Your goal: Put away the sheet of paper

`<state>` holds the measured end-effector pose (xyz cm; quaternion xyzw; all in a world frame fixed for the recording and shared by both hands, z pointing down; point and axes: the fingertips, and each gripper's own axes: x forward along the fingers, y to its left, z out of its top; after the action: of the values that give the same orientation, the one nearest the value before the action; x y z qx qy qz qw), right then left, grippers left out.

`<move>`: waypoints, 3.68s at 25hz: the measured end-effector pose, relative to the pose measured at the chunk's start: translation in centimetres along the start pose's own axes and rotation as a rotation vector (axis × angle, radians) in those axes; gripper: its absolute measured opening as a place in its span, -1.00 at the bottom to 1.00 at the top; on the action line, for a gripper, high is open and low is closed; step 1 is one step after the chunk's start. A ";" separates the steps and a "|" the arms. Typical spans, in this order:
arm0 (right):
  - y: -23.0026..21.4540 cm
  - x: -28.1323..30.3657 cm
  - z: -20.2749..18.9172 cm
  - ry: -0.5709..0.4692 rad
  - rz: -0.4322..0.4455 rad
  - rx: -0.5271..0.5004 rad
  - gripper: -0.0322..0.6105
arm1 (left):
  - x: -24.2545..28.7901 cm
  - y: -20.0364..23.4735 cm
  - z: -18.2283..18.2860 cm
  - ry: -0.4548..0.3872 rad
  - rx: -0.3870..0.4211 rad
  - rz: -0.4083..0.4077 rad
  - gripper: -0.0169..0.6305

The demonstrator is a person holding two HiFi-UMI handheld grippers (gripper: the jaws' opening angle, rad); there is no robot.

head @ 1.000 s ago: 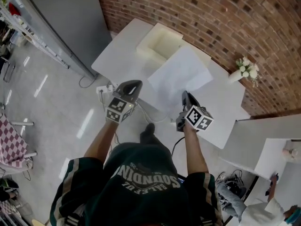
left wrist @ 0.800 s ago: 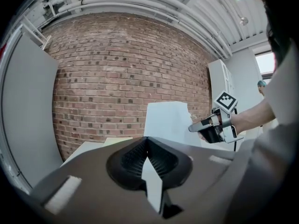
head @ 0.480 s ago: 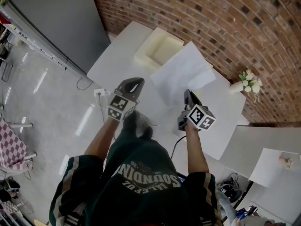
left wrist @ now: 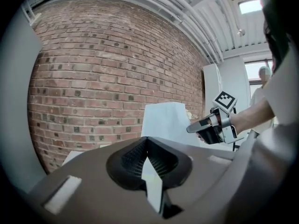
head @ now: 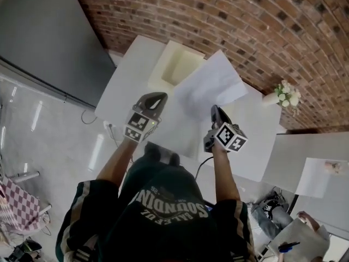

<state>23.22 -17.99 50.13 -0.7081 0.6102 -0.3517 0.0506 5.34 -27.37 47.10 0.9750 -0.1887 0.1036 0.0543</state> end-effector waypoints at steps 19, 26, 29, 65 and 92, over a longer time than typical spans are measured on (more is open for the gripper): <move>-1.6 3.6 1.8 0.008 -0.055 0.005 -0.89 | 4.4 3.9 -0.7 0.033 -0.014 -0.049 -0.92; -4.3 5.4 3.2 0.041 -0.040 -0.008 -0.89 | 6.5 3.5 -0.9 0.063 -0.031 -0.023 -0.92; -5.7 6.3 3.6 0.055 -0.036 -0.012 -0.89 | 7.4 3.5 -1.2 0.077 -0.033 -0.012 -0.92; -18.3 16.3 -2.5 0.509 0.043 0.081 -0.89 | 9.0 4.2 -5.7 0.189 -0.120 0.174 -0.92; -22.1 20.0 -5.5 0.626 -0.034 0.128 -0.89 | 11.3 4.4 -6.5 0.202 -0.154 0.166 -0.92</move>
<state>38.58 -28.52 74.04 -0.5710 0.5608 -0.5910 -0.1009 12.74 -34.47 56.19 0.9336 -0.2698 0.1907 0.1387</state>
